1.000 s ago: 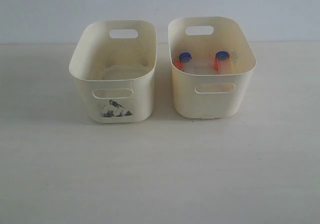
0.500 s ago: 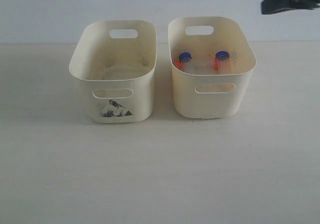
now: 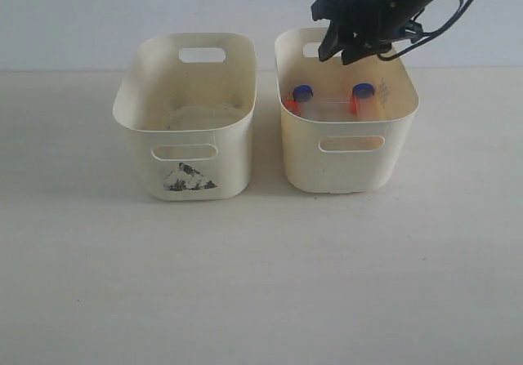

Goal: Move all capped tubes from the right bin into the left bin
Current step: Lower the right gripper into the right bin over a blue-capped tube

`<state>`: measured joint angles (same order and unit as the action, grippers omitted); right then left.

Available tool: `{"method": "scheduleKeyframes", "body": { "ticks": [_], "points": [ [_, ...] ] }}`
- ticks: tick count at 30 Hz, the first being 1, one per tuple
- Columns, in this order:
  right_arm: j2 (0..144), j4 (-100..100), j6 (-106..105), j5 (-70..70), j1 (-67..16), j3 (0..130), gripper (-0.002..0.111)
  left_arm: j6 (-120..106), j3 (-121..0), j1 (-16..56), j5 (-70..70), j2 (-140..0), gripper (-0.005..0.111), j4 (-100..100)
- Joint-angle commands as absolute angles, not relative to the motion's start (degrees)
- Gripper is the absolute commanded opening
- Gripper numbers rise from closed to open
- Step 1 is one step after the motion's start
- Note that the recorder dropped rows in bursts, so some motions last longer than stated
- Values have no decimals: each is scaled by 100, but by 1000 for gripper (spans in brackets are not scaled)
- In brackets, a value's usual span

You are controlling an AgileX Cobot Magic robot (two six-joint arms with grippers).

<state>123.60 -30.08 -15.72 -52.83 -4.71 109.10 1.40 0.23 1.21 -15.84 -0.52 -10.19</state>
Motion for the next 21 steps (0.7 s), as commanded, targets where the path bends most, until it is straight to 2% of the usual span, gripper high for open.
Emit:
{"method": "scheduleKeyframes", "body": {
  "ticks": [1, 5, 11, 21],
  "points": [
    [12768, -2981, -1487, -5320, -525, 11365, 42, 206, 0, 114, -1496, -41, 4, -1013],
    [13040, -2976, -1312, -5341, -525, 11401, 43, 206, 0, 114, -1496, -41, 4, -1013],
    [13319, -2965, -1238, -5329, -578, 11401, 65, 206, 0, 114, -1496, -41, 4, -1013],
    [13215, -3398, -1216, -5606, -578, 11773, 65, 206, 0, 114, -1496, -41, 4, -1013]
  ]
}}
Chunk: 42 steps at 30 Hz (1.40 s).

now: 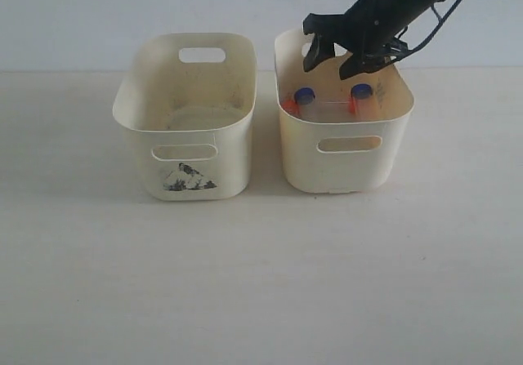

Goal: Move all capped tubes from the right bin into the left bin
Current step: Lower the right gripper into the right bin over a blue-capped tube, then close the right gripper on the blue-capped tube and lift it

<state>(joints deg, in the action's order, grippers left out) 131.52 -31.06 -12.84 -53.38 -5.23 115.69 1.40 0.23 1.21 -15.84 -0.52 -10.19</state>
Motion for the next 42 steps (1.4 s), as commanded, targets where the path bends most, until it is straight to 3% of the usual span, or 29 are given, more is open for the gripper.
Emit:
{"method": "scheduleKeyframes", "body": {
  "ticks": [1, 7, 12, 16, 31, 33, 35, 36, 42],
  "points": [
    [13177, -3376, -1216, -5667, -578, 11848, 65, 206, 0, 114, -1496, -41, 4, -1013],
    [12876, -2814, -823, -5886, -578, 12213, 61, 206, 0, 114, -1496, -41, 4, -1013],
    [12616, -2777, -773, -6008, -600, 12272, 38, 206, 0, 114, -1496, -41, 4, -1013],
    [12592, -2764, -738, -6142, -758, 12259, 26, 206, 0, 114, -1496, -41, 4, -1013],
    [13455, -2019, 256, -6038, -1116, 12156, 26, 206, 0, 114, -1496, -41, 4, -1013],
    [13558, -2019, 311, -6062, -1116, 12156, 31, 206, 0, 114, -1496, -41, 4, -1013],
    [13645, -2008, 415, -6062, -1116, 12156, 58, 206, 0, 114, -1496, -41, 4, -1013],
    [13660, -1929, 429, -6040, -1116, 12156, 66, 206, 0, 114, -1496, -41, 4, -1013],
    [13669, -1113, 608, -5990, -1116, 12156, 67, 206, 0, 114, -1496, -41, 4, -1013]
  ]
}}
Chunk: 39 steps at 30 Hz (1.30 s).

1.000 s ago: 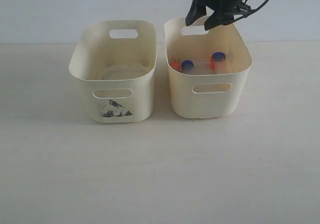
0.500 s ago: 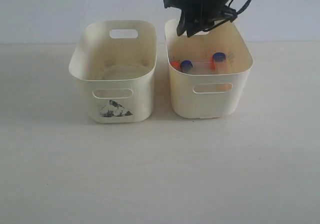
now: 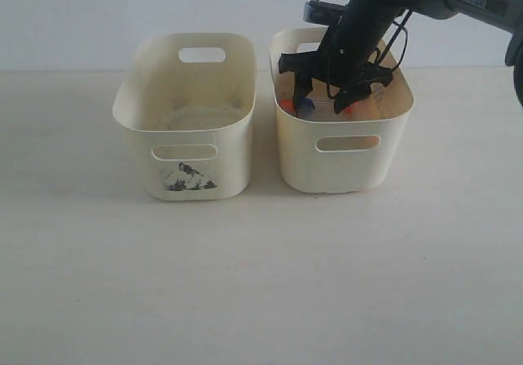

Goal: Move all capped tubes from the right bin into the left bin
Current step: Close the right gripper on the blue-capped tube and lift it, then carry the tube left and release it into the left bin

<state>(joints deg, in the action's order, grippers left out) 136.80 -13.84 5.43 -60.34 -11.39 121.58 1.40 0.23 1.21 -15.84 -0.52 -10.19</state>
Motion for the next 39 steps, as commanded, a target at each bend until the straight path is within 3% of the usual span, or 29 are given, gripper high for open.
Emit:
{"method": "scheduleKeyframes", "body": {
  "ticks": [1, 14, 16, 18, 19, 21, 33, 39],
  "points": [
    [13669, -1113, 608, -5952, -1116, 12156, 67, 206, 0, 114, -1496, -41, 4, -1013],
    [14119, -1171, 870, -6008, -1214, 12156, 67, 206, 0, 114, -1496, -41, 4, -1013],
    [14177, -1171, 871, -6008, -1214, 12156, 57, 206, 0, 114, -1496, -41, 4, -1013],
    [14185, -1171, 871, -6008, -1214, 12156, 34, 206, 0, 114, -1496, -41, 4, -1013],
    [14185, -1171, 858, -6008, -1214, 12156, 16, 206, 0, 114, -1496, -41, 4, -1013],
    [14130, -1171, 850, -6052, -1214, 12197, 0, 206, 0, 114, -1496, -41, 4, -1013],
    [12645, -855, 756, -6073, -1193, 12206, 0, 206, 0, 114, -1496, -41, 4, -1013],
    [12336, -2586, 38, -6088, -1193, 12206, 0, 206, 0, 114, -1496, -41, 4, -1013]
  ]
}}
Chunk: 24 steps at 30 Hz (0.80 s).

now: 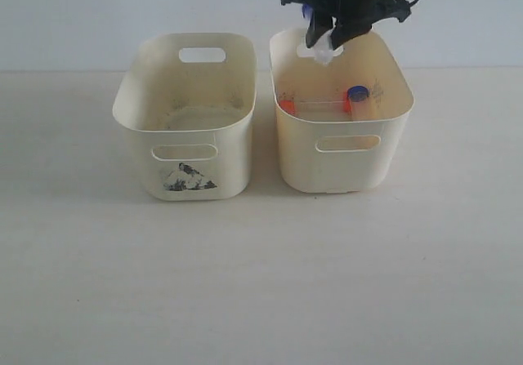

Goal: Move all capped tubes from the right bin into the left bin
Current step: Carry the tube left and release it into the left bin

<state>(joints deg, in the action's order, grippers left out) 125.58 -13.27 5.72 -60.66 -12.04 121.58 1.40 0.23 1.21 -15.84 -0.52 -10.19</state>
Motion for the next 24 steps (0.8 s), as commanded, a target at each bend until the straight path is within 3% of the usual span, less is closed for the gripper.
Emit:
{"method": "scheduleKeyframes", "body": {
  "ticks": [1, 12, 15, 19, 20, 22, 24],
  "points": [
    [12336, -3015, -167, -6078, -1213, 12206, 0, 206, 0, 114, -1496, -41, 4, -1013],
    [12518, -3343, -549, -5741, -1962, 12175, 0, 206, 0, 114, -1496, -41, 4, -1013],
    [12605, -3356, -549, -5737, -2054, 12175, 15, 206, 0, 114, -1496, -41, 4, -1013],
    [12728, -3366, -549, -5749, -2054, 12175, 66, 206, 0, 114, -1496, -41, 4, -1013],
    [12733, -3326, -549, -5763, -2054, 12175, 75, 206, 0, 114, -1496, -41, 4, -1013],
    [12733, -3092, -549, -5792, -2054, 12175, 72, 206, 0, 114, -1496, -41, 4, -1013],
    [12685, -2774, -549, -5827, -2026, 12213, 60, 206, 0, 114, -1496, -41, 4, -1013]
  ]
}}
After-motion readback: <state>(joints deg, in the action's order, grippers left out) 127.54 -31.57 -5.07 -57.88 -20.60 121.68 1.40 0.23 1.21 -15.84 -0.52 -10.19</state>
